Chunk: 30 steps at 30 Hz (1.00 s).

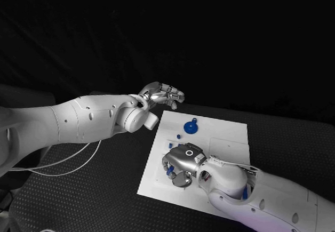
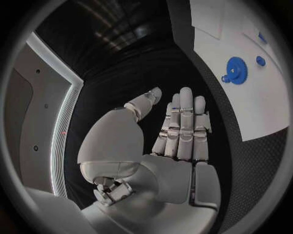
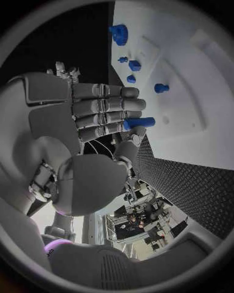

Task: Assemble the parts on the task board

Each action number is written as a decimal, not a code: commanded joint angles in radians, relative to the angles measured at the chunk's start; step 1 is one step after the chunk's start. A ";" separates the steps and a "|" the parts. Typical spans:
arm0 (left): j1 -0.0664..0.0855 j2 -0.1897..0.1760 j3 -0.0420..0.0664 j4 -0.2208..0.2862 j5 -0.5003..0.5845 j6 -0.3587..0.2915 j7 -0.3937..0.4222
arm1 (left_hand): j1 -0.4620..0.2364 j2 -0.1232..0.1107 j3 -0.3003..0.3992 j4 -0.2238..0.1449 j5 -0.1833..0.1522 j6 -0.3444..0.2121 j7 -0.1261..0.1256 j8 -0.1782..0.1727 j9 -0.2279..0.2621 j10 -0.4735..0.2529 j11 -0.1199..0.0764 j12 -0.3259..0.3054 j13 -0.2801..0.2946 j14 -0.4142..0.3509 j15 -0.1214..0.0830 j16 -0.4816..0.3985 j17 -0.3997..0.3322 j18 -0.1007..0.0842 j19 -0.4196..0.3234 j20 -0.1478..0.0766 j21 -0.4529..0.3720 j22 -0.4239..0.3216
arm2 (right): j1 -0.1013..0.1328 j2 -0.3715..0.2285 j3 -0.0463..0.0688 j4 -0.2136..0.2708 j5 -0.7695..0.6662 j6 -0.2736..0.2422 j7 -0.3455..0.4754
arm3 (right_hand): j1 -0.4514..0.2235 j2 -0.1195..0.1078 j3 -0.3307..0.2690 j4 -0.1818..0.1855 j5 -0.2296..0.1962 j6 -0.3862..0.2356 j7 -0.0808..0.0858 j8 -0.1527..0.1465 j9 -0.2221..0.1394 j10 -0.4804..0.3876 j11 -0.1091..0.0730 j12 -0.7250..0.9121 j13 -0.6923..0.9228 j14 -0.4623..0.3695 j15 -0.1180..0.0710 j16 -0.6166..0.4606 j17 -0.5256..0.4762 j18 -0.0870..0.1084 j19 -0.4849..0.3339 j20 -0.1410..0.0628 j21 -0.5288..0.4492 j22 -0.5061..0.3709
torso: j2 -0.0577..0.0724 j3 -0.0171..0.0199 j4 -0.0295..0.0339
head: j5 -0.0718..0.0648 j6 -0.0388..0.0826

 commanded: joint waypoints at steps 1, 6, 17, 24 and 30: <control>0.002 0.003 0.001 0.005 0.006 0.011 0.012 | 0.000 -0.002 -0.002 0.005 0.004 -0.003 0.000 -0.001 0.001 -0.006 0.002 -0.001 -0.002 0.008 0.002 -0.006 0.001 0.008 0.009 0.000 -0.006 0.001 | -0.002 0.005 -0.002 -0.010 -0.031 0.011 0.001 | -0.001 0.008 0.006 0.000 0.006 0.007 0.001 0.005 0.001 0.022 -0.016 0.002 0.002 0.006 -0.001 0.003 0.001 0.009 0.007 0.002 0.007 0.021 | 0.000 0.0012 -0.0003 | 0.004 -0.005; 0.002 0.004 0.001 0.010 0.006 0.013 0.012 | 0.000 -0.002 -0.002 0.005 0.004 -0.003 0.000 -0.001 0.001 -0.006 0.002 -0.001 -0.002 0.008 0.002 -0.006 0.001 0.008 0.009 0.000 -0.007 0.001 | -0.005 0.008 -0.008 -0.017 -0.031 0.016 0.003 | -0.001 0.008 0.007 0.000 0.006 0.007 0.001 0.005 0.001 0.022 -0.016 0.002 0.002 0.006 -0.001 0.003 0.002 0.009 0.007 0.002 0.007 0.021 | 0.000 0.0012 0.0005 | 0.003 -0.009; 0.002 0.003 0.001 0.009 0.006 0.013 0.011 | -0.001 -0.002 -0.002 0.006 0.004 -0.003 0.000 -0.001 0.001 -0.006 0.002 -0.001 -0.002 0.008 0.002 -0.007 0.003 0.008 0.009 0.001 -0.007 0.002 | -0.010 0.008 -0.026 -0.030 -0.028 0.028 0.006 | -0.003 0.009 0.007 -0.002 0.006 0.007 0.001 0.004 0.002 0.022 -0.016 0.002 0.003 0.007 -0.001 0.002 0.003 0.009 0.006 0.002 0.007 0.021 | 0.000 0.0015 -0.0014 | 0.011 -0.018; 0.002 0.002 0.001 0.010 0.006 0.015 0.010 | -0.001 -0.002 -0.002 0.006 0.004 -0.004 0.000 -0.001 0.001 -0.006 0.002 -0.001 -0.002 0.008 0.002 -0.008 0.003 0.008 0.009 0.001 -0.008 0.002 | -0.010 0.007 -0.027 -0.037 -0.030 0.031 0.000 | -0.003 0.010 0.007 -0.002 0.006 0.007 0.001 0.004 0.002 0.022 -0.016 0.001 0.003 0.007 -0.001 0.002 0.003 0.009 0.006 0.002 0.008 0.021 | -0.001 0.0015 -0.0017 | 0.014 -0.021; 0.002 0.002 0.001 0.010 0.006 0.015 0.010 | -0.002 -0.002 -0.003 0.007 0.004 -0.004 0.000 -0.001 0.001 -0.006 0.003 -0.001 -0.002 0.008 0.002 -0.008 0.004 0.008 0.009 0.001 -0.008 0.003 | -0.010 0.011 -0.028 -0.039 -0.053 0.025 -0.022 | -0.004 0.010 0.007 -0.003 0.006 0.007 0.001 0.004 0.002 0.022 -0.016 0.001 0.004 0.007 -0.001 0.002 0.004 0.009 0.006 0.002 0.008 0.021 | -0.001 0.0014 -0.0020 | 0.014 -0.022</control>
